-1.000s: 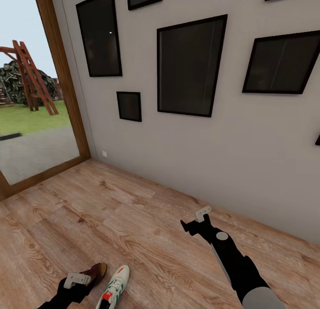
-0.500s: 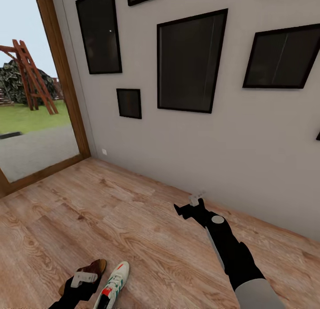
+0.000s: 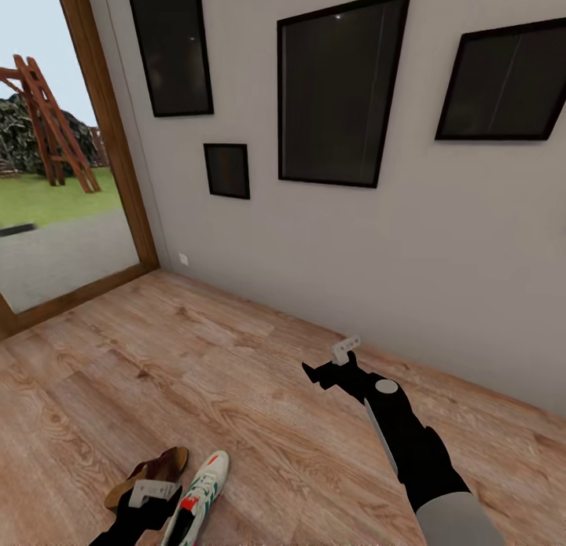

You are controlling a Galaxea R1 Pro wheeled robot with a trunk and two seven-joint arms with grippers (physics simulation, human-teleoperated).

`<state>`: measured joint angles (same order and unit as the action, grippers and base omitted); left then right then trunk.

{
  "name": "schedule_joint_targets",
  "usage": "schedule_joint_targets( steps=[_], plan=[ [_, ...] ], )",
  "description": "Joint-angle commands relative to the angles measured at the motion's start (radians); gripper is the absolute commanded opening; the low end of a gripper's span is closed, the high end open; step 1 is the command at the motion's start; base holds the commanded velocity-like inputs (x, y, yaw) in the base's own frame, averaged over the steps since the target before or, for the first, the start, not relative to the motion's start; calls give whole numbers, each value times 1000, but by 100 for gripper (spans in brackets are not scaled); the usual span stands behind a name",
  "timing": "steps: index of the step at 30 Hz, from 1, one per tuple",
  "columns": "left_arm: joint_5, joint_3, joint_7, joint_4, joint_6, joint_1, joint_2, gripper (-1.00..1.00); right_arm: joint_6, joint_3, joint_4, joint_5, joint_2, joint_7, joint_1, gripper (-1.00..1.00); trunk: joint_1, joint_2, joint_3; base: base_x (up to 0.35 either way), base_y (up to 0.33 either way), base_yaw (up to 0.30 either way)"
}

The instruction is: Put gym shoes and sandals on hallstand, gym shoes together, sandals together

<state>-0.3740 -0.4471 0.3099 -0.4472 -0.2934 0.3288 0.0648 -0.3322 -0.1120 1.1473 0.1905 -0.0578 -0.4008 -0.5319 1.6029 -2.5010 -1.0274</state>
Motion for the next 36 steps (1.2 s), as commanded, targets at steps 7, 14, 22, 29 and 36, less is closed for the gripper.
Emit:
schedule_joint_targets(
  steps=[7, 14, 22, 29, 36],
  plan=[
    [-9, -10, 8, -1, -7, 1, 0, 100, -4, 0, 2, 12, 0, -7, 0, 100, 0, 0, -10, 0, -3, 0],
    [-8, -13, 6, -1, -7, 1, 0, 100, -4, -1, 2, 12, 0, -7, 0, 100, 0, 0, -11, 0, -172, 0],
    [-8, -15, 6, -1, -8, 1, 0, 100, -4, -1, 3, 12, 0, -7, 0, 100, 0, 0, -11, 0, -110, 0],
    [-8, -14, 6, -2, -9, 1, 0, 100, -4, -1, 3, 12, 0, -7, 0, 100, 0, 0, -11, 0, -6, 0],
    [-9, -10, -32, -1, -9, 1, -5, 100, -3, -1, 3, 12, 0, -7, 0, 100, 1, -1, -25, 0, 0, 0]
  ],
)
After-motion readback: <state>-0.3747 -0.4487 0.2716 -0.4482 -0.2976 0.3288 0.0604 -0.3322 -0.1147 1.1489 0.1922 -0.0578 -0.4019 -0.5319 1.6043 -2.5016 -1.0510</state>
